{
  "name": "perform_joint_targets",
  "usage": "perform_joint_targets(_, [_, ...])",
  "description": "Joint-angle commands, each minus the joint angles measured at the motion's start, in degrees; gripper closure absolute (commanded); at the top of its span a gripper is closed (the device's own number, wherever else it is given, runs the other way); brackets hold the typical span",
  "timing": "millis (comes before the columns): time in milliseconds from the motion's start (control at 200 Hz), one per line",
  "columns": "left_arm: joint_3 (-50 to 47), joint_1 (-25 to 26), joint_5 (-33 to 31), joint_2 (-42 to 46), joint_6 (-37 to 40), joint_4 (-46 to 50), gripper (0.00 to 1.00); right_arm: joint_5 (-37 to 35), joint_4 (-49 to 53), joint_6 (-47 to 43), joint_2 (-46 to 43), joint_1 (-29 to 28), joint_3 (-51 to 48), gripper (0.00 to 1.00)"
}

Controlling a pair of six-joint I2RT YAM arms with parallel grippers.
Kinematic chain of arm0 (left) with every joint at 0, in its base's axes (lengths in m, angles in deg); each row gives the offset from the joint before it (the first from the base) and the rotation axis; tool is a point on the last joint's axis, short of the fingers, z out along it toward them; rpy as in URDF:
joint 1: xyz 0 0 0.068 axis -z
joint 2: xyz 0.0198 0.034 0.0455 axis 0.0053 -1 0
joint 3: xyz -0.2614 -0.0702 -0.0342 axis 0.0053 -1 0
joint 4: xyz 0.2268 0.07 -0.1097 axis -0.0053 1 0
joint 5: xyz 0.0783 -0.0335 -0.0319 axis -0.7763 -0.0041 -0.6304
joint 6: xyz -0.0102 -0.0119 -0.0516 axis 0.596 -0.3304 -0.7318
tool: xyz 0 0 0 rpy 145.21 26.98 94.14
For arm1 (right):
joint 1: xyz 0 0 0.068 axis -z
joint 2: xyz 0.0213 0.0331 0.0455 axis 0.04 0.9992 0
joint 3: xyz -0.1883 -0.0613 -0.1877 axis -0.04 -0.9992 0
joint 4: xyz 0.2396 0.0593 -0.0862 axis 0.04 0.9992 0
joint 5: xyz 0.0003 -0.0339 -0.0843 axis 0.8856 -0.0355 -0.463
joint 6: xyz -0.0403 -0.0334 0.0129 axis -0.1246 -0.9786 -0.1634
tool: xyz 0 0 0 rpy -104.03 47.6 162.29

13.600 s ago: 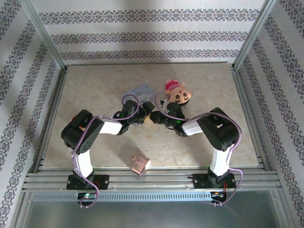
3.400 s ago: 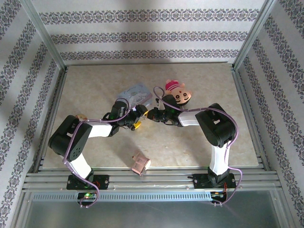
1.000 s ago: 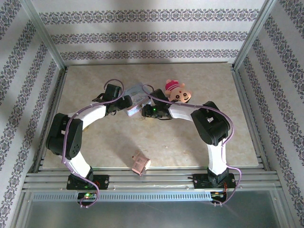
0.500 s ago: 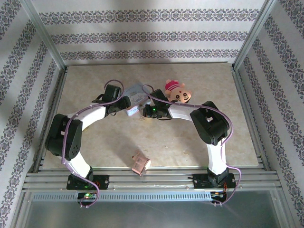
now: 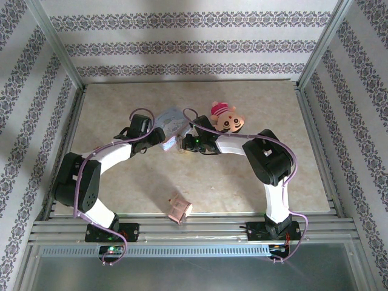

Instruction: Unlock a padlock with a key

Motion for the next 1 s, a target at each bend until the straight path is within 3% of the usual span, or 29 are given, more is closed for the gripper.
perform_joint_targets(0, [-2.68, 0.67, 0.06, -0.76, -0.36, 5.8, 0.3, 0.85, 0.26, 2.04, -2.55, 0.34, -1.2, 1.0])
perform_joint_targets(994, [-3.04, 0.68, 1.03, -0.37, -0.32, 4.8, 0.29, 6.33, -12.54, 17.53, -0.77, 1.2, -5.17, 1.0])
